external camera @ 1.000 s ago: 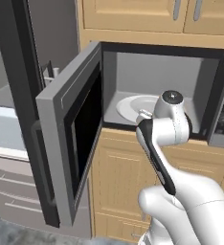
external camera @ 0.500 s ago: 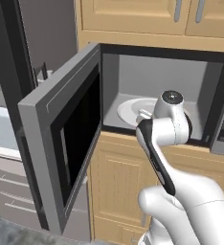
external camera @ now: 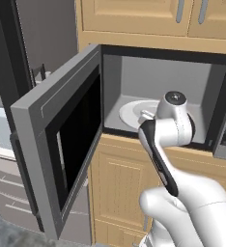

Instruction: Transport the chicken drumstick from the fridge to the microwave and turn on the microwave.

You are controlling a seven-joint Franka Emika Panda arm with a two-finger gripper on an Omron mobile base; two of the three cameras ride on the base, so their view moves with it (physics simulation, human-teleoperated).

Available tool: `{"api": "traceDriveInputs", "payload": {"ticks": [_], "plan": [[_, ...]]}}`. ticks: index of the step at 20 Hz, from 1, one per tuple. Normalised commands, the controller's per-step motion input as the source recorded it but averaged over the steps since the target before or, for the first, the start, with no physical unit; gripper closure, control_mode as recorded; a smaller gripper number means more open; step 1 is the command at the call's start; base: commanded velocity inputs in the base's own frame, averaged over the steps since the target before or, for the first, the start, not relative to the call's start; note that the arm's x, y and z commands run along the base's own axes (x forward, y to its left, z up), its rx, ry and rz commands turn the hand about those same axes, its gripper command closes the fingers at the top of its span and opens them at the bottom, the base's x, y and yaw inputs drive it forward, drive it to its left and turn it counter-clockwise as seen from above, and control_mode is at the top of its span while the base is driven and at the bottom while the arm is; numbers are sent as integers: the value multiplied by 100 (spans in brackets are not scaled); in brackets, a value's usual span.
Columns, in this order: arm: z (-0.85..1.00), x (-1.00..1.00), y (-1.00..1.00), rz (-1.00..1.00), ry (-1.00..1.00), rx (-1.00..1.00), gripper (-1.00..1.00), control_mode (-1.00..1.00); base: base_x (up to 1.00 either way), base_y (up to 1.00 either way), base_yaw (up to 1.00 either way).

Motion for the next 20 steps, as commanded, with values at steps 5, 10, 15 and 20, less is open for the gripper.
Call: {"api": "traceDriveInputs", "payload": {"ticks": [5,10,15,20], "plan": [[0,0,-17,4,0,-6,100,-100,0,0,0],[2,7,-10,0,0,-11,100,-100,0,0,0],[11,36,-15,0,0,-7,100,-100,0,0,0],[32,41,-35,0,2,0,100,-100,0,0,0]]}}
